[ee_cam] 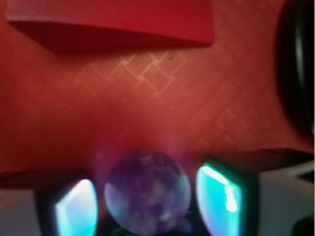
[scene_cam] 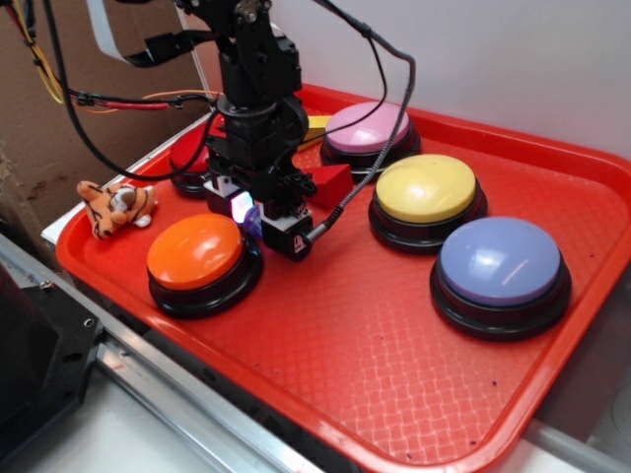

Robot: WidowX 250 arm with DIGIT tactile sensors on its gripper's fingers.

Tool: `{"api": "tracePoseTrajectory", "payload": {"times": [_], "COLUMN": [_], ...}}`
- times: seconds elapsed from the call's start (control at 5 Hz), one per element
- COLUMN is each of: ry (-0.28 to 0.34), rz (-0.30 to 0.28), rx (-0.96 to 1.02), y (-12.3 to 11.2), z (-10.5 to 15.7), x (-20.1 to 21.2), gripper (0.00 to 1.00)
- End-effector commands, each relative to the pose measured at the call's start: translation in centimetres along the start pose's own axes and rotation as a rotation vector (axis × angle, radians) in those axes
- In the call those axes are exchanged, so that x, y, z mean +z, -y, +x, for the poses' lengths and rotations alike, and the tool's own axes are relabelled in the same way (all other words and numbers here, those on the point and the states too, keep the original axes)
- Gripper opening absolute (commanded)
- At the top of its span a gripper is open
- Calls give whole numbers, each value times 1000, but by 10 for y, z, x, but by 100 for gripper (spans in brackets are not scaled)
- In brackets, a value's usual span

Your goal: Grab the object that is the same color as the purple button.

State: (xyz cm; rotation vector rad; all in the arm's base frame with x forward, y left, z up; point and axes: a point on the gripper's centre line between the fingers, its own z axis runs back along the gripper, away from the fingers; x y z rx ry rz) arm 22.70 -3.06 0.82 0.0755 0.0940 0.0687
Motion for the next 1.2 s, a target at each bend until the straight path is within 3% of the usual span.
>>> {"api": "tracePoseTrajectory", "payload": {"times": [0.0,0.2,0.6,0.8,1.0], "ry": [35,80,125,165,171], "rz": [19,32,-21,-51,-24], "rx": [-6,10,-43,-53,-58], "y": [1,2,8,7,12], "z": [2,-9,-41,-62,-71], "x": [31,81,179,216,219], "gripper": [0,0,0,0,0]}}
